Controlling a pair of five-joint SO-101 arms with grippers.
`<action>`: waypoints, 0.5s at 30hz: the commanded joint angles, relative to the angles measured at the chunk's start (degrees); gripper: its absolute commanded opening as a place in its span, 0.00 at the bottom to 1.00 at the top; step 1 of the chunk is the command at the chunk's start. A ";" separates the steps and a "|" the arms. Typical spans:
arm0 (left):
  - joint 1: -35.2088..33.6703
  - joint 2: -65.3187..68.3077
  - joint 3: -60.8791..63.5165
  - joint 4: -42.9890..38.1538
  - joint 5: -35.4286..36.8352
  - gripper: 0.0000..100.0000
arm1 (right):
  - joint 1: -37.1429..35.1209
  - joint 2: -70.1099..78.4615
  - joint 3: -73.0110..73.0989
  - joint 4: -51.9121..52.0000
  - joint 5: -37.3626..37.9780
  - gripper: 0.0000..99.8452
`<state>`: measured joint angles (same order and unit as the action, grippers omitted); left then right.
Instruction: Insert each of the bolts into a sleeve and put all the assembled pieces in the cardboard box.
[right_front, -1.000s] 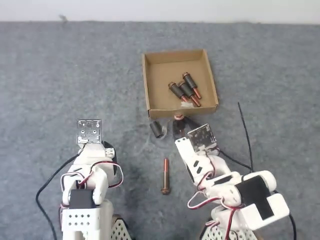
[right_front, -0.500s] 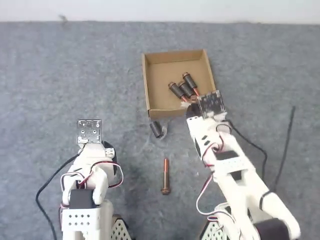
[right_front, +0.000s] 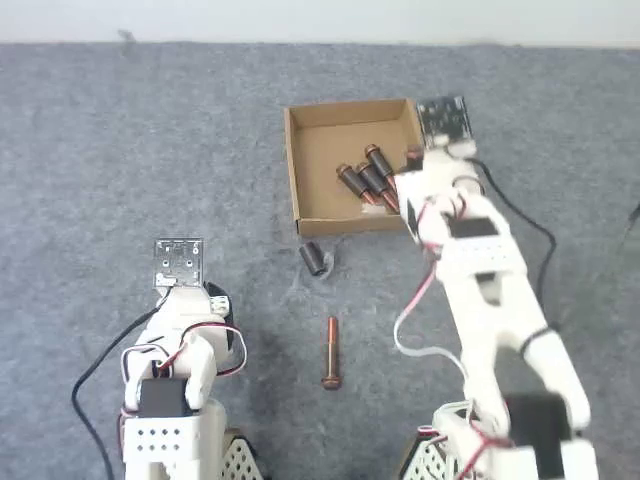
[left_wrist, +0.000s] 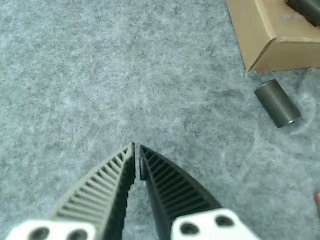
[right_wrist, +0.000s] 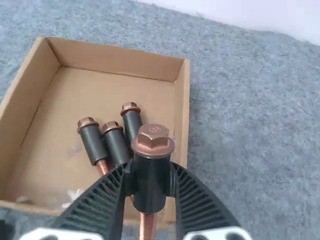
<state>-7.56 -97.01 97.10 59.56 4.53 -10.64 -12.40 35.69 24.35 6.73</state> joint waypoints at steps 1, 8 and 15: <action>-0.88 0.88 -0.22 -0.62 -0.70 0.01 | 0.40 5.14 -13.98 3.56 0.97 0.01; -3.08 0.88 -0.22 -0.62 -0.70 0.01 | 0.40 22.29 -32.09 10.24 0.97 0.01; -3.08 0.88 -0.22 -0.79 -0.70 0.01 | 0.22 35.03 -43.43 11.82 0.97 0.01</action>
<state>-10.20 -97.01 97.10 59.56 4.35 -10.81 21.98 -1.05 35.96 6.73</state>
